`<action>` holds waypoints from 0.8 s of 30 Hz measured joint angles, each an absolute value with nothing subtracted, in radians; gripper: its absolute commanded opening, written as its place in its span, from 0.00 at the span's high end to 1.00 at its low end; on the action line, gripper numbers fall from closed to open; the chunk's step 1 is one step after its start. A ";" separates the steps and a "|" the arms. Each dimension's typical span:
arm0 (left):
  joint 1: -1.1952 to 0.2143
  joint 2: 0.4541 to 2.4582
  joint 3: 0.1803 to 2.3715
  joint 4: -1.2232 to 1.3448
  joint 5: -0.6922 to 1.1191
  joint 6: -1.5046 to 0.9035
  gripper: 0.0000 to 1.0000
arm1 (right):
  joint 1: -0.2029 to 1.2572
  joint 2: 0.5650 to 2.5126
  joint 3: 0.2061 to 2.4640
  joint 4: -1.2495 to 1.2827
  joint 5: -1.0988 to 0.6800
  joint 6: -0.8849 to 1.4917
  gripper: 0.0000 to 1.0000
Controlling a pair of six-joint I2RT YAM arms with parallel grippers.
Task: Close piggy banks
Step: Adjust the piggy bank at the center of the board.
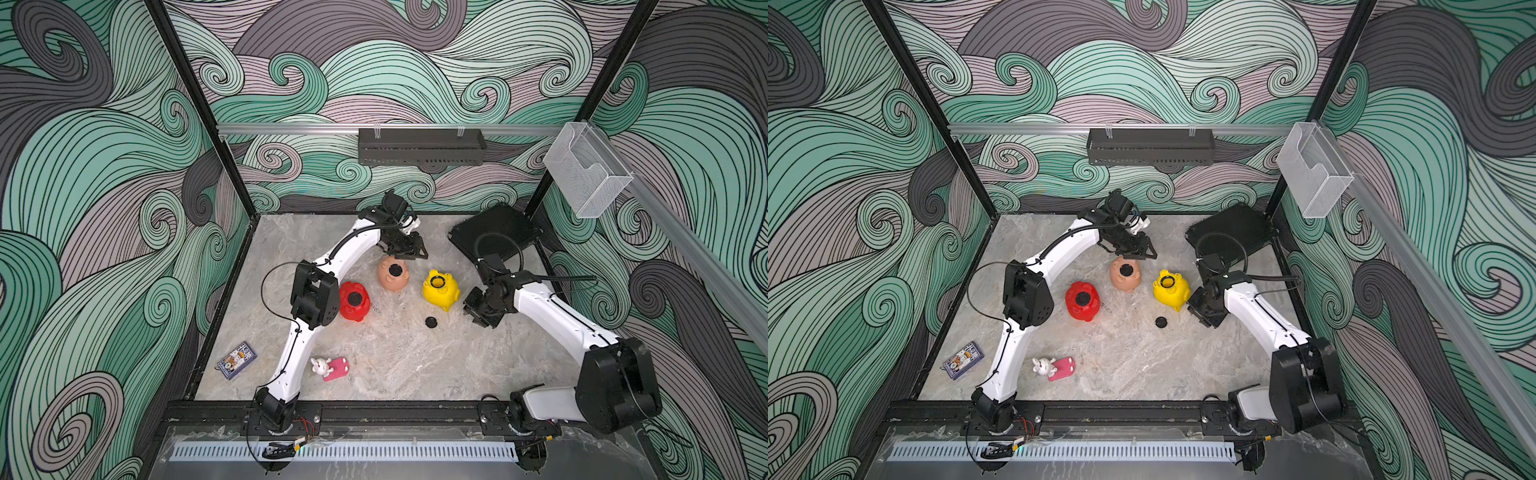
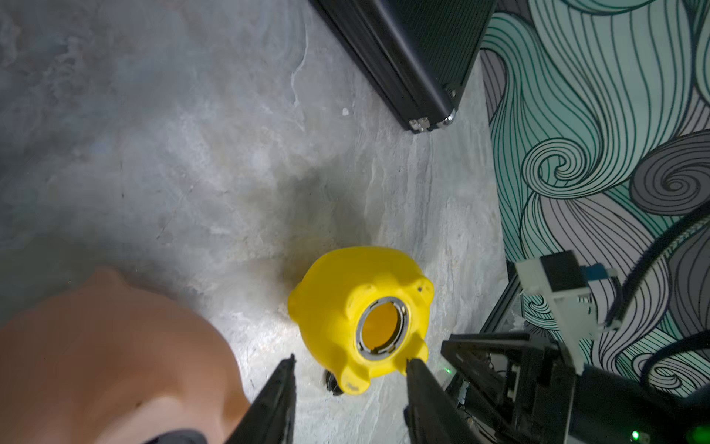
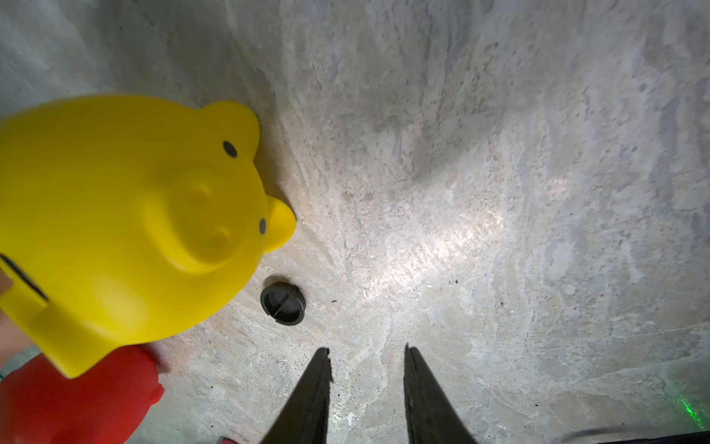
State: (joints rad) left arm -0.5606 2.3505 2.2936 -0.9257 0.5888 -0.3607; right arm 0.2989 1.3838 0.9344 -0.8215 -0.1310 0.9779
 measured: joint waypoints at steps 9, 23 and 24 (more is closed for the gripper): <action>-0.561 2.432 2.294 -0.830 0.618 -0.432 0.55 | 0.328 1.468 0.963 -0.766 -0.127 1.015 0.66; -0.600 2.458 2.294 -0.730 0.638 -0.509 0.60 | 0.331 1.565 1.026 -0.735 -0.107 1.029 0.68; -0.607 2.463 2.294 -0.731 0.639 -0.509 0.60 | 0.331 1.569 1.034 -0.734 -0.106 1.030 0.68</action>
